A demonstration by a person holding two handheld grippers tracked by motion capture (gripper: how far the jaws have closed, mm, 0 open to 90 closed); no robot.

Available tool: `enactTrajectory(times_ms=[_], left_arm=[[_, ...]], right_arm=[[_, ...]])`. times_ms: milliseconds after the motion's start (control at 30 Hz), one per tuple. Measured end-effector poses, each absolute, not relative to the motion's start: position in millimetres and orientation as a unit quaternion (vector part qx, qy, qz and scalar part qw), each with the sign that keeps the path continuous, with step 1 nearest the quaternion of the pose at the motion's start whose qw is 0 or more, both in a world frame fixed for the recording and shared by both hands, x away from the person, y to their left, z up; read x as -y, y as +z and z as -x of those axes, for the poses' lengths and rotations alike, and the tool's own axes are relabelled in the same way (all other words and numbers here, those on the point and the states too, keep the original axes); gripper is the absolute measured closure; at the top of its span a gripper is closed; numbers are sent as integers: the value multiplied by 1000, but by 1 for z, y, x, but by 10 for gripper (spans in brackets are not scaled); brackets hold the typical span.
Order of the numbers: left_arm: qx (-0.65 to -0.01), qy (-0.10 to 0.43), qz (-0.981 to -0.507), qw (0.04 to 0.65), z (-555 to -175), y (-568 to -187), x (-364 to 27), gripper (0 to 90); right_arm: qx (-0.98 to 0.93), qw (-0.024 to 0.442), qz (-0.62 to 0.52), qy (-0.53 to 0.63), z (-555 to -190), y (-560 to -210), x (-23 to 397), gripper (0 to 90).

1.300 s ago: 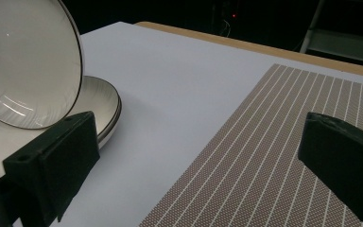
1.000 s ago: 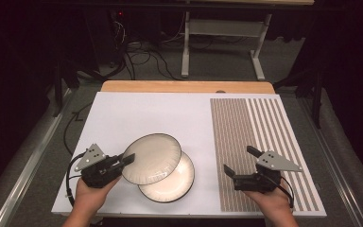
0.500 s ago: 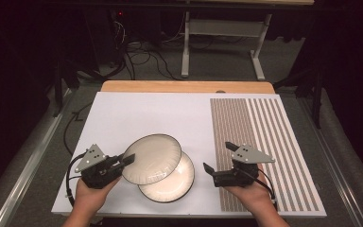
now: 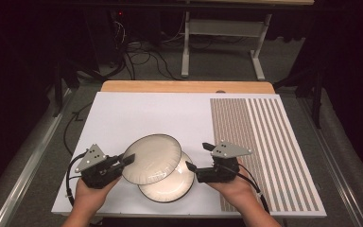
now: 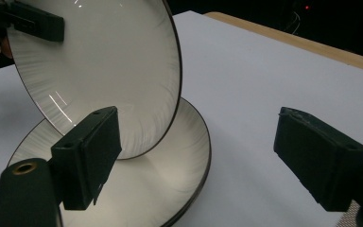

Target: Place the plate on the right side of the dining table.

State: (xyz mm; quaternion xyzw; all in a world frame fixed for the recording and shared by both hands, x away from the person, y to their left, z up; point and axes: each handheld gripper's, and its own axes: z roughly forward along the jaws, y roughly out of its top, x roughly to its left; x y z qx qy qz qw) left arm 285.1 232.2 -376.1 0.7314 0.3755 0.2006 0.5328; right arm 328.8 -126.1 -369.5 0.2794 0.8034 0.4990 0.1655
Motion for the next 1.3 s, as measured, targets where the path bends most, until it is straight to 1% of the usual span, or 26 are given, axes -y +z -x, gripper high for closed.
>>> enactTrajectory(times_ms=[233,267,400,433,467,500,633,667,700,733,900,1033,1167,1200,1300], left_arm=[[-372,202,-733,532,-285,-376,-232,791],[-372,202,-733,532,-285,-376,-232,791],[-371,202,-734,532,-285,-376,-232,790],[-372,202,-734,532,-285,-376,-232,790],[-371,202,-734,532,-285,-376,-232,790],[-371,202,-734,532,-285,-376,-233,790],[-372,202,-734,532,-286,-377,-233,789],[-372,202,-733,532,-286,-377,-233,789],[-372,202,-733,532,-286,-377,-233,789],[-372,203,-734,532,-286,-377,-233,789],[-370,204,-734,532,-285,-377,-233,790],[-372,206,-734,529,-286,-378,-234,793],[-375,203,-733,530,-287,-379,-234,792],[-375,202,-732,531,-287,-379,-234,793],[-380,199,-731,531,-287,-379,-235,794]], right_arm=[[-806,147,-281,500,-335,-377,106,272],[-806,147,-281,500,-335,-377,106,272],[-807,135,-286,498,-342,-383,93,338],[-807,135,-286,498,-342,-383,93,338],[-810,137,-285,493,-345,-386,89,411],[-810,134,-286,494,-346,-388,88,439],[-805,129,-295,498,-351,-393,82,539],[-804,127,-297,500,-352,-394,81,558],[-804,127,-297,500,-352,-394,81,558],[-804,121,-297,501,-353,-396,77,600],[-805,111,-302,499,-353,-398,75,697],[-801,102,-312,501,-356,-400,75,748],[-798,92,-321,502,-358,-402,75,769],[-797,95,-324,501,-359,-402,76,805],[-794,84,-330,504,-360,-402,77,819]])
